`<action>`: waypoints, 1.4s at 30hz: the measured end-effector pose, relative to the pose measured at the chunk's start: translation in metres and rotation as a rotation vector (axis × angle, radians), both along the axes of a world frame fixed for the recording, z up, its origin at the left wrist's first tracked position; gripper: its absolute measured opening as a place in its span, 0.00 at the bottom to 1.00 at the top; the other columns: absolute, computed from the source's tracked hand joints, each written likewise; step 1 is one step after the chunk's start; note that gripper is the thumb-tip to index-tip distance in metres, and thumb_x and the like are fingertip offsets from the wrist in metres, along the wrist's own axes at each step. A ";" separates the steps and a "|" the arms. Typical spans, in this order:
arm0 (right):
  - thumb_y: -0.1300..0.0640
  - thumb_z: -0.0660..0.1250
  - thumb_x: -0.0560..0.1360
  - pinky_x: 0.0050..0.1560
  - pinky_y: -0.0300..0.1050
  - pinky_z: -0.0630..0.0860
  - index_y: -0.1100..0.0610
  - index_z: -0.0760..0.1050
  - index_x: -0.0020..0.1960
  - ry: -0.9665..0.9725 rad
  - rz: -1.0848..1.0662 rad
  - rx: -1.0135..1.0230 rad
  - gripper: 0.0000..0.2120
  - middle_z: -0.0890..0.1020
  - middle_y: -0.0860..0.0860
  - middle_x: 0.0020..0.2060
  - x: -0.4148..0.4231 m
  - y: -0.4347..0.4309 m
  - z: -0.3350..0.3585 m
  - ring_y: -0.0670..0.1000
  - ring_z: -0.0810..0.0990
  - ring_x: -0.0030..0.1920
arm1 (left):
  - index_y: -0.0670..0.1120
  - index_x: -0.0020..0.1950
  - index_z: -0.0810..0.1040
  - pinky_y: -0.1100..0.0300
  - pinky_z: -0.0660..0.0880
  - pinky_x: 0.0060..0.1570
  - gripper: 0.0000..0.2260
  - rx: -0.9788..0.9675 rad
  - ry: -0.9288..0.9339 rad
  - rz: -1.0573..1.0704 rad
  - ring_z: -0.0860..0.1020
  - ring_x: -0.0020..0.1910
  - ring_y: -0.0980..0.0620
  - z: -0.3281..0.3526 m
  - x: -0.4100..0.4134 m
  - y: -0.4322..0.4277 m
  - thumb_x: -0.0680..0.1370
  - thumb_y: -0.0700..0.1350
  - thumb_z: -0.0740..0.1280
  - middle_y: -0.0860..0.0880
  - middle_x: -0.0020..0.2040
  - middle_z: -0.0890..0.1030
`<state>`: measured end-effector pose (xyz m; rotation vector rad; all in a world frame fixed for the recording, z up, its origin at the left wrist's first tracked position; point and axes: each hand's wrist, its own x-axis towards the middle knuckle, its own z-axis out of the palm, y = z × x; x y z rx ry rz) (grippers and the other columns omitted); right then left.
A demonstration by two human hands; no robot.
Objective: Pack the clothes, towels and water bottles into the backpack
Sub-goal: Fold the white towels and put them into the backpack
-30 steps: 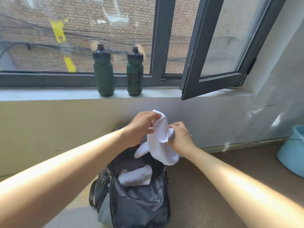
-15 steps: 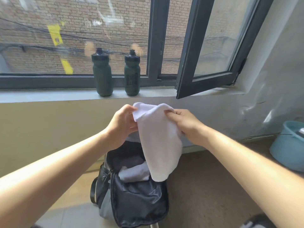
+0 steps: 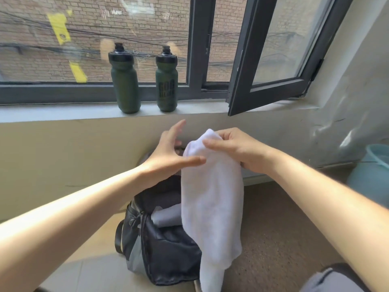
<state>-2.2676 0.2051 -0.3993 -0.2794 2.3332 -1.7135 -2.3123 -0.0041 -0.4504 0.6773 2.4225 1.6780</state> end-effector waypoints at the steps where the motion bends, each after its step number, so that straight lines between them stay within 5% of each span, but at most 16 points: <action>1: 0.52 0.68 0.81 0.43 0.40 0.77 0.60 0.84 0.54 0.034 0.033 0.088 0.12 0.86 0.54 0.44 0.001 -0.001 -0.002 0.49 0.84 0.44 | 0.66 0.80 0.59 0.62 0.70 0.65 0.50 -0.091 0.127 -0.053 0.69 0.72 0.58 -0.002 -0.002 -0.002 0.62 0.61 0.80 0.58 0.73 0.64; 3: 0.52 0.70 0.80 0.40 0.40 0.73 0.58 0.83 0.45 0.091 0.102 0.238 0.11 0.80 0.51 0.36 0.005 -0.005 -0.006 0.46 0.79 0.38 | 0.65 0.76 0.67 0.62 0.67 0.68 0.42 -0.229 0.261 -0.202 0.67 0.73 0.60 -0.001 0.000 -0.005 0.64 0.60 0.79 0.59 0.72 0.68; 5: 0.51 0.71 0.79 0.35 0.38 0.66 0.57 0.80 0.39 0.123 0.149 0.350 0.13 0.73 0.49 0.32 0.007 -0.007 -0.007 0.45 0.70 0.33 | 0.58 0.56 0.82 0.61 0.73 0.53 0.21 -0.343 0.330 -0.214 0.76 0.54 0.61 0.003 0.002 0.000 0.66 0.62 0.77 0.58 0.53 0.79; 6: 0.51 0.71 0.79 0.33 0.38 0.63 0.56 0.79 0.37 0.129 0.158 0.395 0.14 0.70 0.48 0.31 0.007 -0.008 -0.008 0.45 0.67 0.32 | 0.53 0.43 0.81 0.56 0.71 0.42 0.17 -0.385 0.350 -0.186 0.74 0.41 0.58 0.005 0.004 0.002 0.66 0.63 0.76 0.55 0.40 0.78; 8: 0.50 0.72 0.78 0.31 0.38 0.60 0.52 0.78 0.33 0.140 0.153 0.453 0.16 0.69 0.46 0.29 0.007 -0.005 -0.009 0.45 0.65 0.31 | 0.44 0.35 0.76 0.54 0.62 0.33 0.22 -0.430 0.314 -0.182 0.66 0.31 0.53 0.006 0.005 0.004 0.67 0.62 0.77 0.49 0.30 0.70; 12: 0.49 0.74 0.76 0.35 0.42 0.62 0.52 0.76 0.33 0.099 0.147 0.498 0.15 0.72 0.47 0.30 0.003 0.006 -0.014 0.45 0.68 0.33 | 0.44 0.35 0.70 0.59 0.58 0.29 0.18 -0.322 0.130 -0.226 0.63 0.29 0.54 0.005 0.005 0.000 0.75 0.47 0.77 0.53 0.30 0.65; 15: 0.53 0.74 0.76 0.44 0.44 0.75 0.56 0.82 0.43 0.019 0.185 0.509 0.07 0.85 0.49 0.38 0.000 0.016 -0.019 0.48 0.82 0.40 | 0.45 0.35 0.70 0.62 0.61 0.28 0.16 -0.216 0.097 -0.134 0.65 0.29 0.56 0.002 -0.005 -0.005 0.77 0.42 0.74 0.54 0.29 0.67; 20: 0.54 0.76 0.75 0.56 0.47 0.79 0.58 0.85 0.51 -0.092 0.171 0.491 0.09 0.88 0.53 0.49 -0.004 0.036 -0.037 0.52 0.86 0.52 | 0.48 0.32 0.63 0.55 0.60 0.34 0.21 -0.322 0.177 0.176 0.64 0.31 0.51 -0.015 -0.037 -0.031 0.73 0.52 0.74 0.54 0.29 0.65; 26: 0.48 0.78 0.71 0.51 0.49 0.72 0.66 0.80 0.49 -0.196 0.166 0.544 0.21 0.82 0.54 0.42 -0.009 0.048 -0.057 0.52 0.78 0.43 | 0.47 0.35 0.68 0.55 0.63 0.35 0.19 -0.585 0.174 0.515 0.73 0.37 0.44 -0.032 -0.060 -0.064 0.77 0.56 0.69 0.49 0.33 0.74; 29: 0.57 0.77 0.74 0.55 0.47 0.81 0.62 0.83 0.54 -0.276 0.180 0.516 0.12 0.87 0.54 0.49 -0.008 0.051 -0.061 0.54 0.86 0.50 | 0.45 0.37 0.71 0.54 0.67 0.40 0.18 -0.607 0.152 0.669 0.77 0.42 0.40 -0.033 -0.067 -0.074 0.78 0.57 0.67 0.46 0.37 0.77; 32: 0.63 0.74 0.75 0.44 0.44 0.82 0.62 0.82 0.51 -0.352 0.126 0.437 0.05 0.87 0.55 0.46 -0.009 0.058 -0.067 0.53 0.86 0.45 | 0.45 0.41 0.76 0.52 0.69 0.44 0.15 -0.586 0.116 0.775 0.78 0.43 0.38 -0.034 -0.072 -0.084 0.77 0.56 0.65 0.43 0.41 0.80; 38: 0.54 0.68 0.81 0.45 0.51 0.80 0.61 0.79 0.45 -0.245 -0.291 0.367 0.11 0.78 0.56 0.41 -0.021 0.078 -0.083 0.54 0.78 0.42 | 0.44 0.35 0.74 0.56 0.65 0.36 0.20 -0.590 -0.057 0.639 0.74 0.35 0.43 -0.036 -0.075 -0.090 0.76 0.58 0.70 0.45 0.34 0.76; 42: 0.54 0.65 0.82 0.35 0.45 0.60 0.54 0.65 0.32 0.002 -0.575 0.388 0.20 0.68 0.54 0.31 -0.031 0.080 -0.079 0.53 0.66 0.34 | 0.44 0.36 0.72 0.54 0.58 0.33 0.19 -0.475 -0.179 0.558 0.67 0.33 0.46 -0.039 -0.077 -0.086 0.74 0.54 0.77 0.46 0.34 0.70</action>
